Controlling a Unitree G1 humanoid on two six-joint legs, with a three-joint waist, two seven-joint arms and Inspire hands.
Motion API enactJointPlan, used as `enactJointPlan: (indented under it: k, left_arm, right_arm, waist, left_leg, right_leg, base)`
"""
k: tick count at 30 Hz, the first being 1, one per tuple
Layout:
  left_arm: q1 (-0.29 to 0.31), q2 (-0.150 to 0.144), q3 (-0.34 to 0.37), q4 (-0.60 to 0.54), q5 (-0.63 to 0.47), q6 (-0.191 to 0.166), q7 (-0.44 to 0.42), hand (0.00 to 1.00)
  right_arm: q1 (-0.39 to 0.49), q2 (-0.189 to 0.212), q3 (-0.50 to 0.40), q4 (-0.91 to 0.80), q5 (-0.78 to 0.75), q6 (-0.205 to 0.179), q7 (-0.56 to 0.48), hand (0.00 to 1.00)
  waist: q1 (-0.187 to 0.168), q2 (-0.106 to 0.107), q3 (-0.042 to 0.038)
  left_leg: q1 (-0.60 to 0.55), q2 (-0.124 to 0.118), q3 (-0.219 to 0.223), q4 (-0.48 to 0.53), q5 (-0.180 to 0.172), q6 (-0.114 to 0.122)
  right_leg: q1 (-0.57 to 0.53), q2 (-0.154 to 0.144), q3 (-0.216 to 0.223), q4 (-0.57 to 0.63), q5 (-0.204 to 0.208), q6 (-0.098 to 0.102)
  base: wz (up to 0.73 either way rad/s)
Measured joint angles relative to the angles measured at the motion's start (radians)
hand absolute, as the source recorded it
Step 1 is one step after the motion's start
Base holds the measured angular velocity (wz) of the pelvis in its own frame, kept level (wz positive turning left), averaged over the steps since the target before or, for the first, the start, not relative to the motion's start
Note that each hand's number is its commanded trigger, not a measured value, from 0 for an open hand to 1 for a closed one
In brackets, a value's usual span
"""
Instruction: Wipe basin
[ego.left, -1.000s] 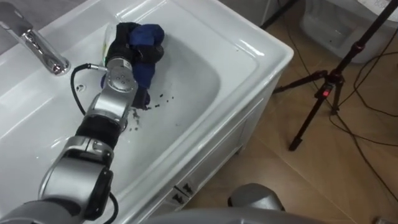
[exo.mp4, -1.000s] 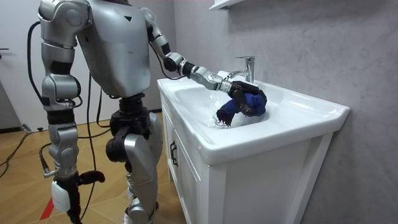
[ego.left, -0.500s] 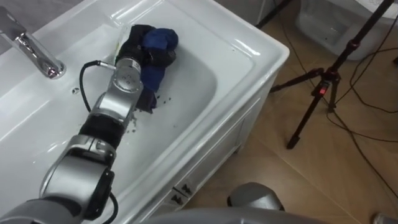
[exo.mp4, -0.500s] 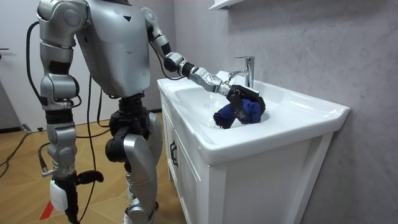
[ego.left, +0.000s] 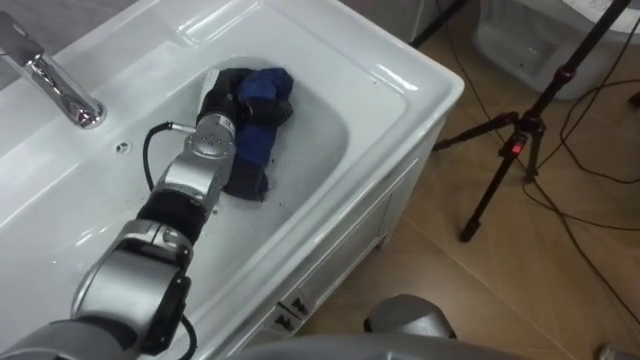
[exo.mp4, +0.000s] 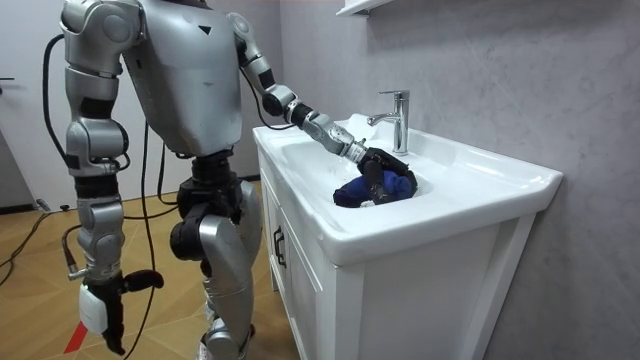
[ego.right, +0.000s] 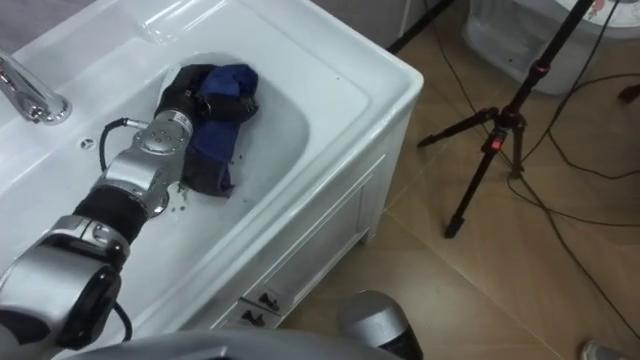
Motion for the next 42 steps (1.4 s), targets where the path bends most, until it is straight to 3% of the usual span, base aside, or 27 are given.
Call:
enactJointPlan:
  k: [4,13,17,24,32,34,42]
  left_arm:
    - [0.000,-0.019,-0.001,0.016,-0.017,0.000,-0.003,1.00]
    - [0.001,-0.028,-0.001,0.058,-0.029,0.000,-0.010,1.00]
    - [0.006,-0.033,-0.001,0.069,-0.025,0.000,-0.011,1.00]
    - [0.026,-0.034,-0.011,0.097,0.065,-0.001,-0.005,1.00]
    - [0.046,-0.033,-0.086,0.093,0.353,-0.013,-0.001,1.00]
    - [0.050,-0.032,-0.118,0.093,0.454,-0.014,-0.001,1.00]
    - [0.065,-0.031,-0.159,0.091,0.798,-0.011,-0.003,1.00]
  right_arm:
    - [-0.001,0.000,0.020,-0.003,-0.004,0.003,0.002,0.00]
    - [-0.004,0.000,0.030,-0.044,-0.009,0.007,0.011,0.00]
    - [-0.004,0.001,0.031,-0.048,-0.010,0.011,0.011,0.00]
    - [-0.002,0.002,0.031,-0.048,-0.023,0.015,0.011,0.00]
    - [-0.009,0.001,0.029,-0.040,-0.044,-0.003,0.033,0.00]
    - [-0.008,0.000,0.027,-0.038,-0.054,-0.005,0.038,0.00]
    - [-0.011,-0.010,0.027,-0.040,-0.067,-0.007,0.082,0.00]
  waist:
    - [0.013,-0.004,-0.0020]
    - [0.018,-0.010,-0.0081]
    - [0.021,-0.018,-0.0064]
    - [0.032,-0.026,-0.0093]
    - [0.036,-0.023,-0.0117]
    - [0.021,-0.019,-0.0116]
    - [0.015,-0.013,-0.0091]
  left_leg:
    - [0.001,-0.001,-0.004,-0.004,0.000,-0.001]
    - [0.000,-0.001,-0.010,-0.003,0.000,-0.001]
    - [-0.001,-0.001,-0.013,-0.003,0.001,-0.001]
    - [0.002,-0.001,-0.016,-0.003,0.002,-0.004]
    - [0.004,-0.001,-0.017,-0.003,0.003,-0.005]
    - [0.003,-0.001,-0.030,-0.002,0.003,-0.006]
    - [0.008,-0.002,-0.036,-0.003,0.003,-0.006]
  right_leg:
    - [0.001,-0.001,-0.003,0.000,0.000,0.000]
    - [0.000,-0.001,-0.008,0.002,0.000,0.000]
    - [0.001,-0.001,-0.009,0.003,0.000,0.000]
    - [0.003,-0.001,-0.010,0.003,0.000,0.000]
    - [0.013,-0.004,-0.013,0.000,0.001,0.001]
    - [0.024,-0.009,-0.029,-0.012,0.001,0.001]
    - [0.032,-0.010,-0.031,-0.014,0.002,0.002]
  base:
    - [0.00]
    - [0.00]
    - [0.00]
    - [0.00]
    - [0.03]
    - [0.19]
    - [0.03]
